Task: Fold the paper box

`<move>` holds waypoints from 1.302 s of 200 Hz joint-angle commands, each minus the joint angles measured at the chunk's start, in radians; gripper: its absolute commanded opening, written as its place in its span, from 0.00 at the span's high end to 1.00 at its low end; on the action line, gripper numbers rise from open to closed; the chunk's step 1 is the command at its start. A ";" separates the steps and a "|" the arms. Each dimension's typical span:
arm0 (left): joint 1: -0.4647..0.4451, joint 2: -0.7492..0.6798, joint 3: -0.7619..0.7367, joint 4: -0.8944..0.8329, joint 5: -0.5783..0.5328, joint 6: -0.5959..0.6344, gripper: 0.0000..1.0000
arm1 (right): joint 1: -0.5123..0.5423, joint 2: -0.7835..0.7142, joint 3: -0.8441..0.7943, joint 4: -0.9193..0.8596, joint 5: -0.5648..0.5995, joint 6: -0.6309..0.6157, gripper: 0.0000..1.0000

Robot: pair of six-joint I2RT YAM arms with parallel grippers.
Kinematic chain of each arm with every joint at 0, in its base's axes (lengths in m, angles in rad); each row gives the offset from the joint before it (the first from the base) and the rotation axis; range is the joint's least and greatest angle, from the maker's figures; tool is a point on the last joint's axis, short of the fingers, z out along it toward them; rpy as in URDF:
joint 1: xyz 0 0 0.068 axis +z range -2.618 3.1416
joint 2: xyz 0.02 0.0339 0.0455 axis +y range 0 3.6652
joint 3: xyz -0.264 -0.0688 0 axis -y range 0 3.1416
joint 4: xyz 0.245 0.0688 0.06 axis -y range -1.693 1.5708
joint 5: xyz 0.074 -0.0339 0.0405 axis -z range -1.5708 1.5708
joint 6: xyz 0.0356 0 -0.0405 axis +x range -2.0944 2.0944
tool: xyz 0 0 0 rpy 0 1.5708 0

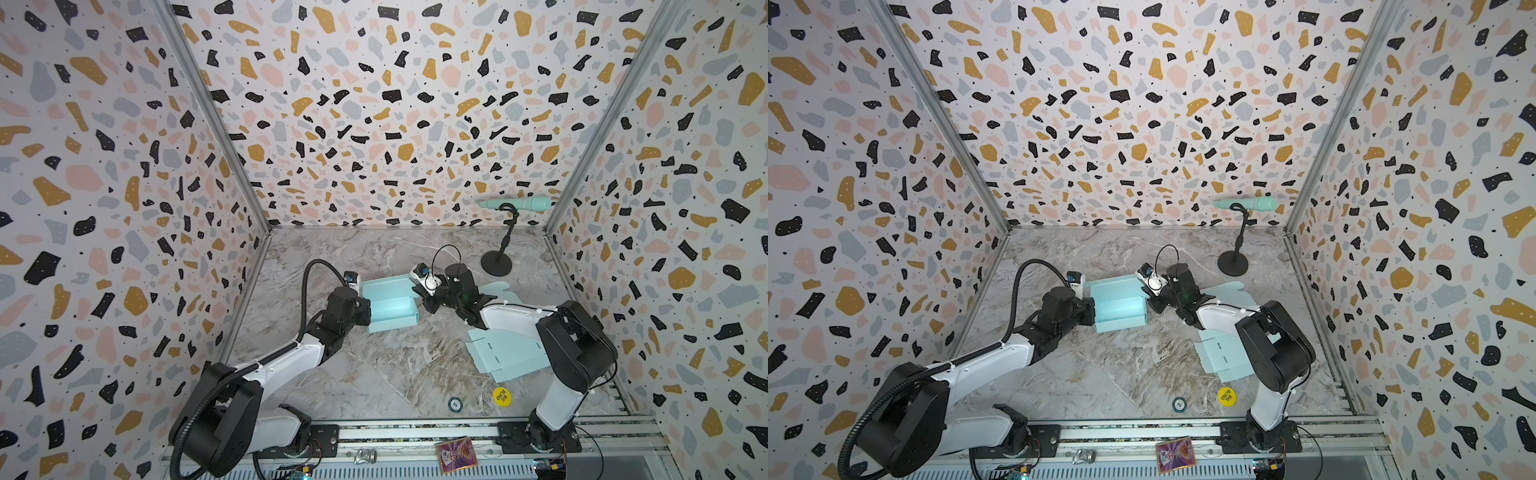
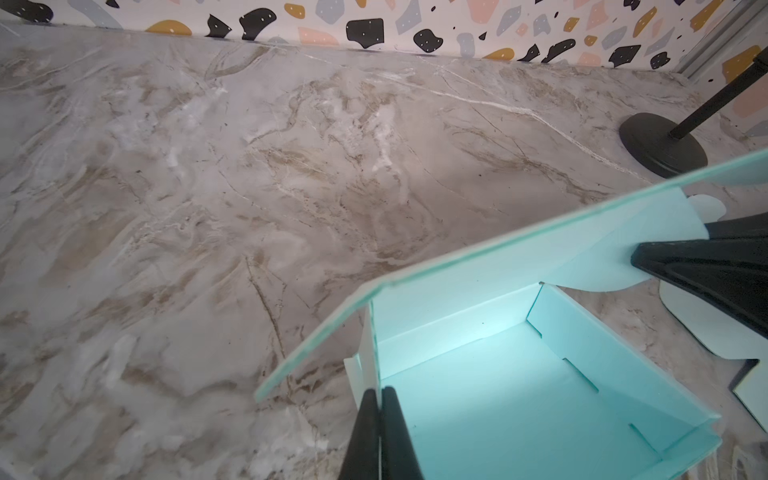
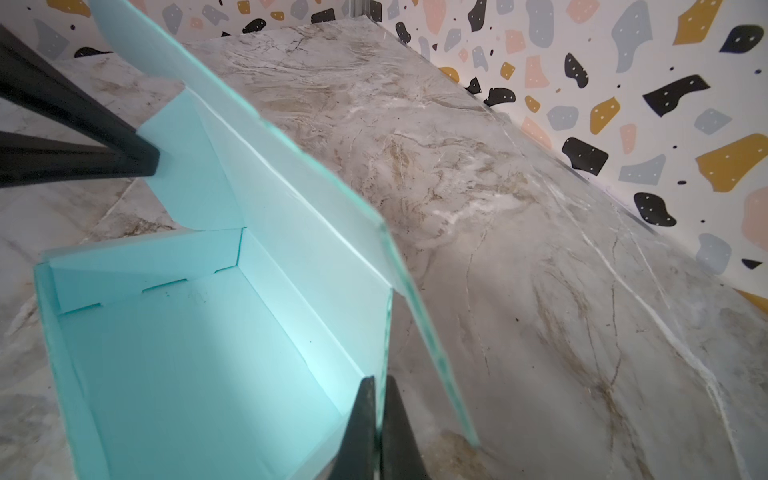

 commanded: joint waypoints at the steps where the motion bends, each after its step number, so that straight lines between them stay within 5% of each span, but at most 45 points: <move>1: -0.029 -0.036 -0.015 0.104 0.074 -0.016 1.00 | 0.053 -0.009 0.012 -0.014 -0.047 0.081 0.94; 58: -0.042 -0.104 -0.052 0.124 0.036 -0.083 1.00 | 0.105 -0.050 -0.047 0.058 -0.001 0.151 0.84; 146: -0.097 -0.110 -0.130 0.240 -0.036 -0.134 1.00 | 0.157 -0.013 -0.020 0.071 0.066 0.239 0.84; 260: -0.161 -0.092 -0.315 0.498 -0.140 -0.145 1.00 | 0.221 -0.027 -0.100 0.099 0.133 0.198 0.84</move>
